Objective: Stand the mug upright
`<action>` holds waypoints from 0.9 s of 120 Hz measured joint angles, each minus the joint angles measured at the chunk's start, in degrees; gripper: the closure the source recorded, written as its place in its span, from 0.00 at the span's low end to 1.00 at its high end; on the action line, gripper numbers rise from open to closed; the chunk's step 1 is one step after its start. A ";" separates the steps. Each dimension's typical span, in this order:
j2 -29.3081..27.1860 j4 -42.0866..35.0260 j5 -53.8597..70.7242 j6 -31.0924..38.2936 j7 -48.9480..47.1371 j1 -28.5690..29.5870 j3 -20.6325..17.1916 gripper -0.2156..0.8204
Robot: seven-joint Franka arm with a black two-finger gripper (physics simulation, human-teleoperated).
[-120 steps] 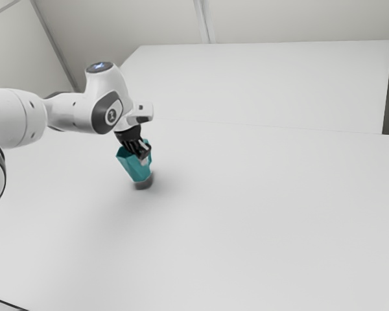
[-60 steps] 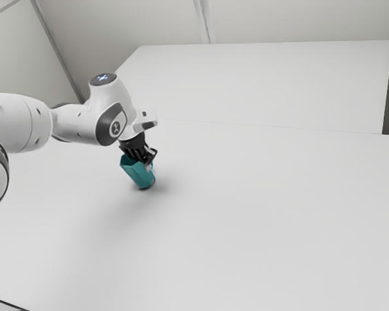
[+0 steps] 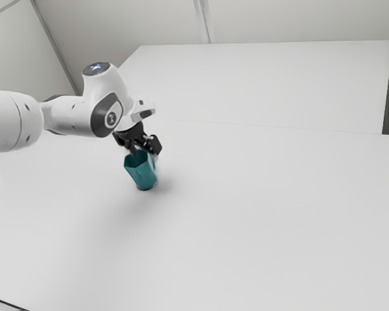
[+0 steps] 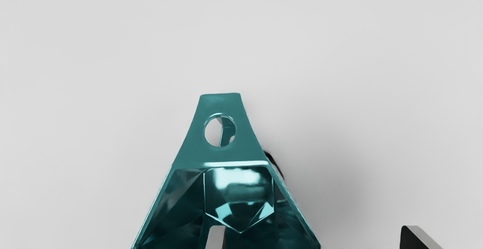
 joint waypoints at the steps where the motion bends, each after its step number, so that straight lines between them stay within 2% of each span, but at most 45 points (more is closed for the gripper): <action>1: -0.26 0.05 -0.01 -0.22 -0.02 -0.01 0.00 0.32; 17: -2.83 3.92 -0.34 -5.88 -0.17 0.09 0.07 0.27; 66: -3.02 23.13 -1.69 -27.94 1.04 0.09 0.39 0.22; 108: -3.10 25.48 -1.94 -34.19 2.98 0.10 0.44 0.21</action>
